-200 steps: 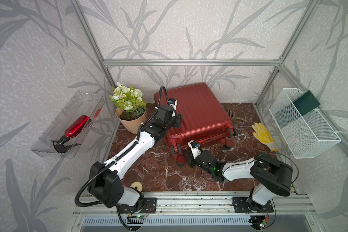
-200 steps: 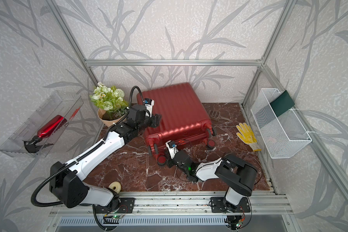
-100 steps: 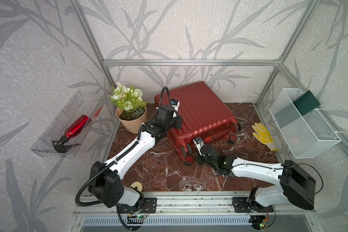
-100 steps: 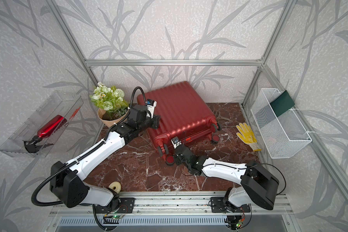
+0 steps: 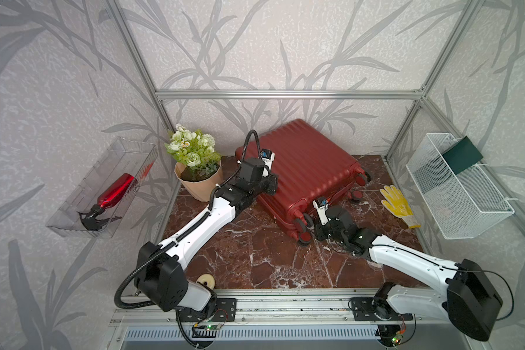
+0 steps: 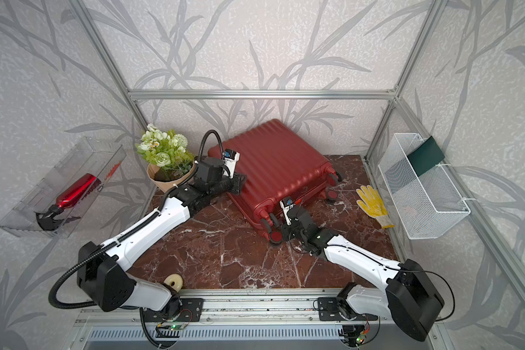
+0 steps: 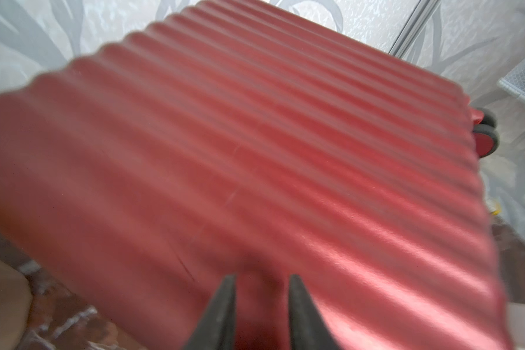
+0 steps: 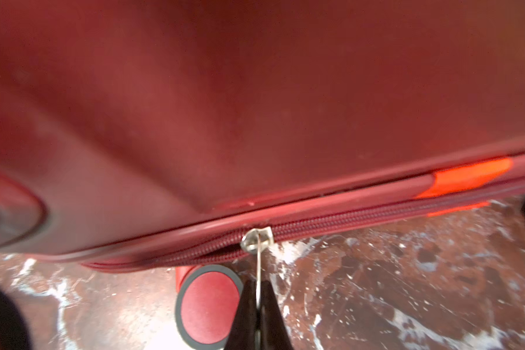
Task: Open the suitcase zippers
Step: Adjust the suitcase at the center of the board, then unzip the zipper on the suitcase.
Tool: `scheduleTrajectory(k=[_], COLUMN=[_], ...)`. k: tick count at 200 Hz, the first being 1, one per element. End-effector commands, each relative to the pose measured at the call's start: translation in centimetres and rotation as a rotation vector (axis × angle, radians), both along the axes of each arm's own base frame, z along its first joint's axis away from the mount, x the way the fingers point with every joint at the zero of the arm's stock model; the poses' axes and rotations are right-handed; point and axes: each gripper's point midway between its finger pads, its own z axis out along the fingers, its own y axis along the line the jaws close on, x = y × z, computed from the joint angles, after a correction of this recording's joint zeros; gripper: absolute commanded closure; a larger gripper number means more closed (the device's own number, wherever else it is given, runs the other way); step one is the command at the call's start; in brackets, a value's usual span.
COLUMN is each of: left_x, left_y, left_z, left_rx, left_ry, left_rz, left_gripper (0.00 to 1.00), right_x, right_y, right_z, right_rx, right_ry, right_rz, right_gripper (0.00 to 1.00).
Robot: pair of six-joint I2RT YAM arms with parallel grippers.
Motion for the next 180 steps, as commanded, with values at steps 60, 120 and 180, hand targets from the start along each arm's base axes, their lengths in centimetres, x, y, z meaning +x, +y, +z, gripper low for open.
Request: scheduleTrajectory(k=[60,120,180], left_x=[-12.0,-13.4,-13.2], left_y=[0.6,1.5,2.6], left_z=[-1.3,-4.1,-6.7], left_rx=[-0.167,0.019,0.201], left_ry=[0.228,0.371,0.417], left_rz=[0.105,0.203,0.278], left_gripper=[0.29,0.39,0.63], right_x=[-1.6,-2.5,-2.2], right_y=[7.1,10.2,10.1], right_z=[3.9,4.1,3.6], right_rx=[0.231,0.223,0.195], right_ry=[-0.045,-0.054,-0.062], right_rz=[0.184,0.213,0.183], right_gripper=[1.00,1.00,1.00])
